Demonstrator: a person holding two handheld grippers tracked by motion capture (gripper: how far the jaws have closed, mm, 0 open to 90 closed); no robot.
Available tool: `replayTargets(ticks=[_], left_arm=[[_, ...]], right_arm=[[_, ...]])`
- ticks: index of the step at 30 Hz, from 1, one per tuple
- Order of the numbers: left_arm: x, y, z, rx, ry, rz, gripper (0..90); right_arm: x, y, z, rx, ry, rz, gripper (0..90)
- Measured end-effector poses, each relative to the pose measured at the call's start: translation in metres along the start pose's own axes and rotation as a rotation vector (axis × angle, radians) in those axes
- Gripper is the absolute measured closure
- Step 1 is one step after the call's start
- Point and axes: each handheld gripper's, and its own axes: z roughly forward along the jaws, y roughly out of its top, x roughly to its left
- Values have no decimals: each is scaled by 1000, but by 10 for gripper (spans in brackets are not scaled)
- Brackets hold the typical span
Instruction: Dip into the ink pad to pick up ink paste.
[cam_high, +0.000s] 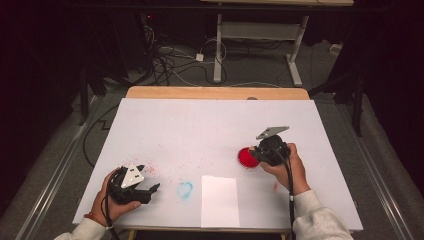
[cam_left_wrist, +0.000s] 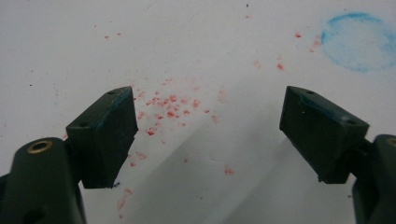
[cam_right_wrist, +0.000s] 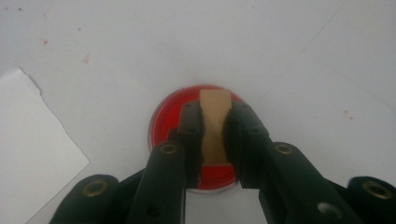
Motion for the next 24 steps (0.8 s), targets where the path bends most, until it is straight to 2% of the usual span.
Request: replayTargets(ticks=[10, 20, 24], left_arm=[[0, 0, 1, 9, -1, 4, 183], [-1, 0, 1, 12, 1, 7, 183], [-2, 0, 2, 14, 1, 9, 183]], right_arm=[[1, -4, 20, 52, -1, 5, 762], [2, -4, 21, 68, -9, -3, 763], [0, -5, 22, 61, 7, 14, 763]])
